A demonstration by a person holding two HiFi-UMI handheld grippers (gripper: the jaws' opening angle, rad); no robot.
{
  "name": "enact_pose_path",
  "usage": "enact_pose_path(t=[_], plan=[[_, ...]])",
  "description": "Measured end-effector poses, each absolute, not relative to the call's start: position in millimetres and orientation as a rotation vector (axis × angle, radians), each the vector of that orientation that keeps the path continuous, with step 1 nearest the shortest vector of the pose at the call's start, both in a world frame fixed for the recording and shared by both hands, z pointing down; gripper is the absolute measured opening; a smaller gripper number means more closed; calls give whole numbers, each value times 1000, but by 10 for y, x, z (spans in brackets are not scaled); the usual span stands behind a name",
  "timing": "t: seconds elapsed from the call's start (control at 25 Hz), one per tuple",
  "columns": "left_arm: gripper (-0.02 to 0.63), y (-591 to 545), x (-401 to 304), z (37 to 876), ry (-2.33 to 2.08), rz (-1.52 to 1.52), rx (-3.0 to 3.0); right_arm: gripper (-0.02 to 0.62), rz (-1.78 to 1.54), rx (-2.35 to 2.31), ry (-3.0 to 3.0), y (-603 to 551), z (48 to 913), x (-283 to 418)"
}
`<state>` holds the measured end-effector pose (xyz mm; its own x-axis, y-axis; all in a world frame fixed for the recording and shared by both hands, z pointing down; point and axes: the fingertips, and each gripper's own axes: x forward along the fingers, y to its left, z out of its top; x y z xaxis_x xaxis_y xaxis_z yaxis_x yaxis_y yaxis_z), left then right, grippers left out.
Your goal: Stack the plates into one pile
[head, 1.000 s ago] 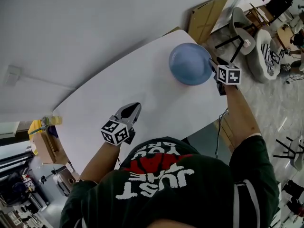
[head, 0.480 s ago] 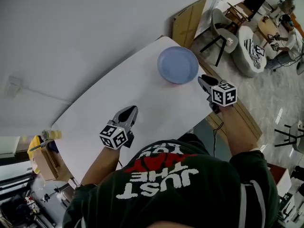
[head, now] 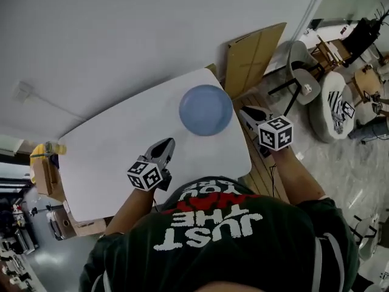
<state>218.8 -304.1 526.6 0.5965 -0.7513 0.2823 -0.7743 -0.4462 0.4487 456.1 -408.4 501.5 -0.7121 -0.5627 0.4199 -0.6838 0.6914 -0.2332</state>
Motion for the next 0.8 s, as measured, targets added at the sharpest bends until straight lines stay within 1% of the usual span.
enact_pose_path(t=[0.12,0.28,0.52,0.8], plan=[[8,-3176,2462,4986,-1243,45,2334,23,555,927,-2629,-4060,4888,4589],[8,-3362,2630,4674,-1213,-6,2413,9,552,951,-2675,-4028,4757,4553],[8,-3461,2589,4465,-1180,-30,2468,6,538,980,-2673,-3820,4709,4445],[8,-3449,2531,4450,-1164,-23,2477,6,505,973,-2672,-3788,4700,4347]])
